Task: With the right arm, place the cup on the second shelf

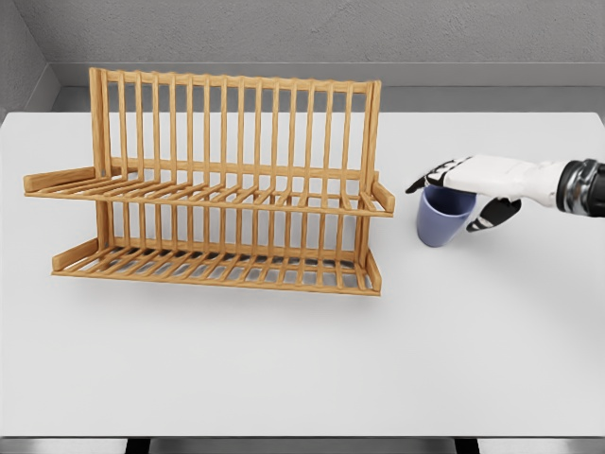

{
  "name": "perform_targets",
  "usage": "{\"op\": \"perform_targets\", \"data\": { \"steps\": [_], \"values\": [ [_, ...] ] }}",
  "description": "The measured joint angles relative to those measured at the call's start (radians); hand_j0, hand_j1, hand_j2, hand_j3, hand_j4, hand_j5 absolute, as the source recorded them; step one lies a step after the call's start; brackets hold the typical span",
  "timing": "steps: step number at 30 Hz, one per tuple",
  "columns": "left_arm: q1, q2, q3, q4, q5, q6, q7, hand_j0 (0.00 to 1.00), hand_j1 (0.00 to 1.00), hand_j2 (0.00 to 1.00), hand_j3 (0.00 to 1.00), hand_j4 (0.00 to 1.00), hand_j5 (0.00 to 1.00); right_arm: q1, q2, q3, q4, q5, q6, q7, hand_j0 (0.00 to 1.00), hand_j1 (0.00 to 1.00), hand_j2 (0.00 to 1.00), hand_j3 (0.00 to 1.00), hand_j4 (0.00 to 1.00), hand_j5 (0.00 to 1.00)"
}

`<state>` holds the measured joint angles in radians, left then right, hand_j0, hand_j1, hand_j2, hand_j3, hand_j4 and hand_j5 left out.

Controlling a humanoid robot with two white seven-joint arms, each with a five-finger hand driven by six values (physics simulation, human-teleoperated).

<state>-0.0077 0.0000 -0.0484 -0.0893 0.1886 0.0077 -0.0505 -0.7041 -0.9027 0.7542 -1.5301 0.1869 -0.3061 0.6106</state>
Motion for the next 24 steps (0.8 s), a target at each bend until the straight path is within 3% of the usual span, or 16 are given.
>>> {"op": "perform_targets", "data": {
  "steps": [11, 24],
  "values": [
    [0.000, 0.000, 0.000, 0.000, 0.000, 0.000, 0.000, 1.00, 1.00, 1.00, 1.00, 1.00, 1.00, -0.008, -0.002, 0.000, -0.002, 0.001, 0.003, 0.000, 0.63, 0.63, 0.63, 0.63, 0.63, 0.63],
    [0.000, 0.000, 0.000, 0.000, 0.000, 0.000, 0.000, 1.00, 1.00, 1.00, 1.00, 1.00, 1.00, -0.091, -0.026, -0.008, -0.017, 0.000, -0.003, 0.001, 0.63, 0.63, 0.63, 0.63, 0.63, 0.63]
  ]
}}
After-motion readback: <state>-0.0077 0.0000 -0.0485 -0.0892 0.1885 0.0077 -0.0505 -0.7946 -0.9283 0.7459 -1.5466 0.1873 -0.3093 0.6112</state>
